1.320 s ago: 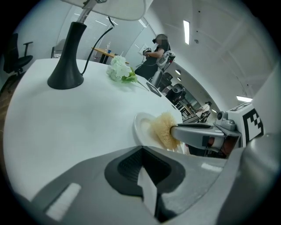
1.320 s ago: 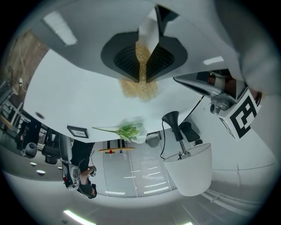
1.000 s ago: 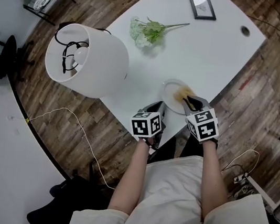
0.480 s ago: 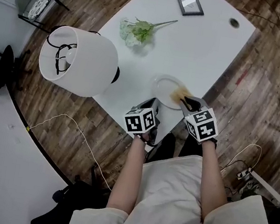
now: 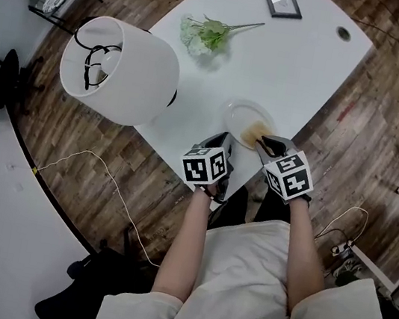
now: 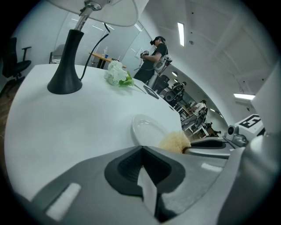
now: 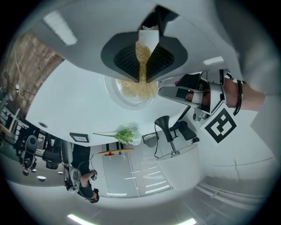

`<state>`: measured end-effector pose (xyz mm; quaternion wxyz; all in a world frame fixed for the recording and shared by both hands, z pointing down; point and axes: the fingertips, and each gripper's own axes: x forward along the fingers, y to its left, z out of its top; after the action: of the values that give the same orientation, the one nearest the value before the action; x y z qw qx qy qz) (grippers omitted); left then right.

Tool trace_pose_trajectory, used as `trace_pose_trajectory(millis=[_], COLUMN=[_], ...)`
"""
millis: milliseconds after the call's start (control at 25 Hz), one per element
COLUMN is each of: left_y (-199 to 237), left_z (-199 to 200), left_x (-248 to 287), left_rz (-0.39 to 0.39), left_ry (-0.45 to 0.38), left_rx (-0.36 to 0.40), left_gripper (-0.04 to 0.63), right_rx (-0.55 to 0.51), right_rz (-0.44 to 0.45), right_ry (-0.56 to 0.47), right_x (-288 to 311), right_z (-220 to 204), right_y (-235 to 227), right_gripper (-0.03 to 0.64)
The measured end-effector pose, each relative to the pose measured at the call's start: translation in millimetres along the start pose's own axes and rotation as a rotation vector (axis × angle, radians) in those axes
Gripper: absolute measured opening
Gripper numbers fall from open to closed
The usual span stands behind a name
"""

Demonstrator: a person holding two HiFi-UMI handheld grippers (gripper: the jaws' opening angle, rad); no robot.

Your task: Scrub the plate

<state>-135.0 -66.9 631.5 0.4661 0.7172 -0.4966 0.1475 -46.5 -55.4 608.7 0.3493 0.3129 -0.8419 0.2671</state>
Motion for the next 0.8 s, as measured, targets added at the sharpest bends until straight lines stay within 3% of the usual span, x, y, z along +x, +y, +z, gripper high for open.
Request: trace_pose_trajectory(millis=[560, 800], left_y=[-1.9, 1.0], left_z=[0.8, 2.1], left_x=[-3.5, -3.0], left_rz=[-0.021, -0.035], left_ry=[-0.008, -0.009], left_rx=[-0.020, -0.067], left_gripper=[0.000, 0.001], right_rx=[-0.032, -0.041], right_rz=[0.022, 0.024], right_ry=[0.029, 0.043], right_x=[31.6, 40.2], right_z=[18.0, 26.0], right_y=[14.5, 10.9], right_gripper=[0.071, 0.069])
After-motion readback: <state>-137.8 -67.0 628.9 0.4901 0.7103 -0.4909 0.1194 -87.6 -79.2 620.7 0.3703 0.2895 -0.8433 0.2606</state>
